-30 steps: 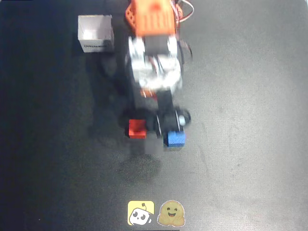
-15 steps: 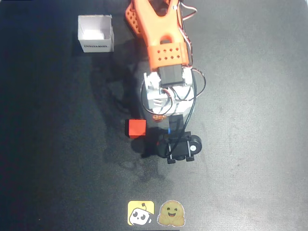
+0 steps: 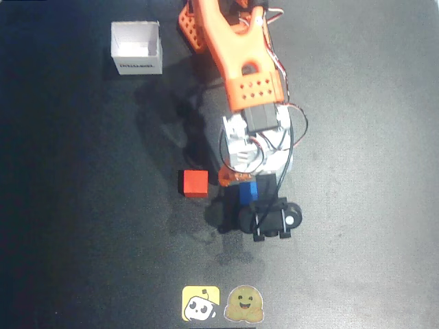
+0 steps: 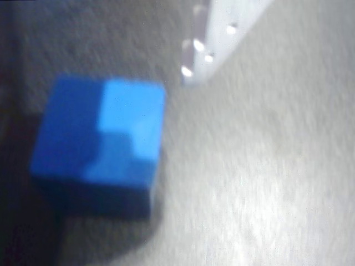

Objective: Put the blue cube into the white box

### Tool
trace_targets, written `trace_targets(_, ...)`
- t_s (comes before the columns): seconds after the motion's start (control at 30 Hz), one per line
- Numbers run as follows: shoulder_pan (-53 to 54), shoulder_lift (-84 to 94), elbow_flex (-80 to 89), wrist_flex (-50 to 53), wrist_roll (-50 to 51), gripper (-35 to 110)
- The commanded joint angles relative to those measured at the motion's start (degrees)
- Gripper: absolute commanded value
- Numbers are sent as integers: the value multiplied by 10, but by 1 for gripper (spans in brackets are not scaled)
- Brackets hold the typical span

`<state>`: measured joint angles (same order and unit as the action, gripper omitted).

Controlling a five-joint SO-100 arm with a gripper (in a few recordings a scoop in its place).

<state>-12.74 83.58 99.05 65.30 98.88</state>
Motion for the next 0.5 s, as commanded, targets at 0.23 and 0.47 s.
trace_targets(0.23,-8,-38,-38,-44,18,25)
trace_targets(0.47,-7,-58,-39,-66,22,2)
